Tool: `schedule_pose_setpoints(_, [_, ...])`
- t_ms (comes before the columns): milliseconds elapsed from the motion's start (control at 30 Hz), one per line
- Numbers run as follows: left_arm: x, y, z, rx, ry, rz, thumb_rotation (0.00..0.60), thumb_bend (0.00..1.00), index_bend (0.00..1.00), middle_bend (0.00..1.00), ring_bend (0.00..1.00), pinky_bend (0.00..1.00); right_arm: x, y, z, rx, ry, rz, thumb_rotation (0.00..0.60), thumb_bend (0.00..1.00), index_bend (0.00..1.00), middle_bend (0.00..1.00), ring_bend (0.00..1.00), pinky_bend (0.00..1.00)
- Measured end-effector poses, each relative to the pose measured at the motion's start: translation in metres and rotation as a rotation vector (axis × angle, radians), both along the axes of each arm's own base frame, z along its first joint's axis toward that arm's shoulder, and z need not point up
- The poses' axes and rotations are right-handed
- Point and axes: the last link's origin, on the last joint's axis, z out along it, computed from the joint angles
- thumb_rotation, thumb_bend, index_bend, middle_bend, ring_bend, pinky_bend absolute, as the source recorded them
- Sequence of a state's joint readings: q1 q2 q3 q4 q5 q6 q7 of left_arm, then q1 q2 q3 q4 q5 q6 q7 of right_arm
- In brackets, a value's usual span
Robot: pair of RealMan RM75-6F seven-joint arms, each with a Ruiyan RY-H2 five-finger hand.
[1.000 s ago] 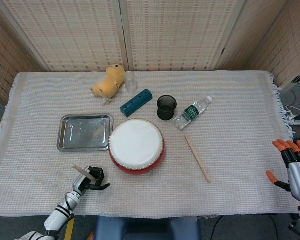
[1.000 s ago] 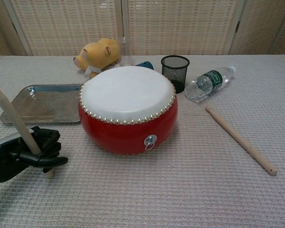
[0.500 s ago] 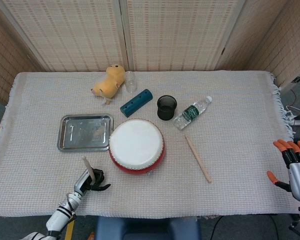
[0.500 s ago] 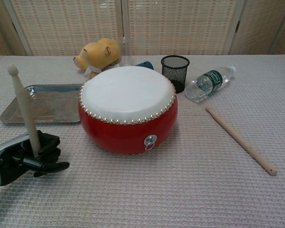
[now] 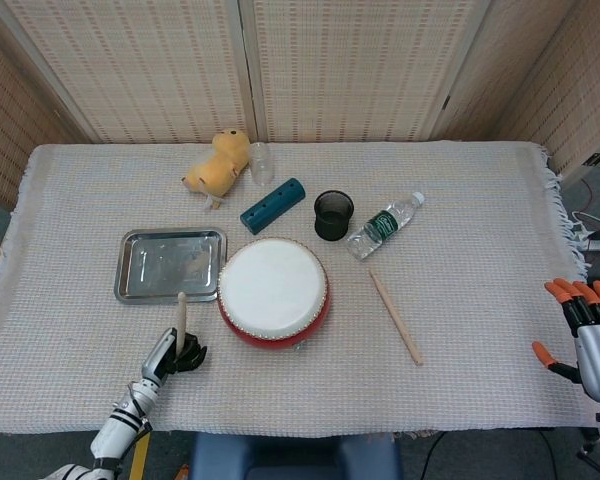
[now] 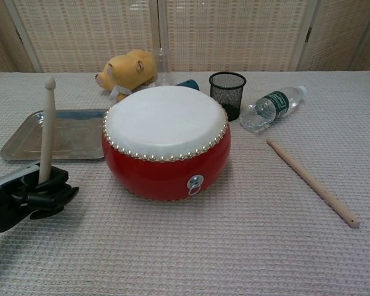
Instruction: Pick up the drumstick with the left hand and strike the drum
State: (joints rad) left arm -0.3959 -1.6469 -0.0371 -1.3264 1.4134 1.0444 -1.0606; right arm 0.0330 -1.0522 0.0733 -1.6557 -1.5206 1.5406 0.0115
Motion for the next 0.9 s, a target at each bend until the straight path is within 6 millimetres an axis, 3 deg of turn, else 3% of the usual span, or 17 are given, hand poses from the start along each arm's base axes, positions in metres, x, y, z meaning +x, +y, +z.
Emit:
schedule_pose_setpoints(233, [-0.007, 0.015, 0.035, 0.086, 0.113, -0.076, 0.600, 0.79, 1.00, 1.00, 1.00, 1.00, 0.002, -0.001, 0.003, -0.009, 0.003, 0.016, 0.600, 0.23, 0.15, 0.12, 0.00, 0.02])
schedule_pose_setpoints(467, [-0.009, 0.041, 0.077, 0.234, 0.407, -0.206, 0.600, 0.79, 1.00, 1.00, 1.00, 1.00, 0.012, -0.009, 0.013, -0.037, 0.033, 0.068, 0.600, 0.23, 0.15, 0.12, 0.00, 0.02])
schedule_pose_setpoints(700, [0.009, 0.076, 0.105, 0.404, 0.779, -0.347, 0.600, 0.79, 1.00, 1.00, 1.00, 1.00, 0.023, -0.016, 0.017, -0.037, 0.036, 0.116, 0.600, 0.23, 0.15, 0.12, 0.00, 0.02])
schedule_pose_setpoints(900, [0.035, 0.094, 0.108, 0.499, 1.047, -0.481, 0.600, 0.79, 1.00, 1.00, 1.00, 1.00, 0.025, -0.015, 0.018, -0.036, 0.033, 0.131, 0.600, 0.23, 0.15, 0.12, 0.00, 0.02])
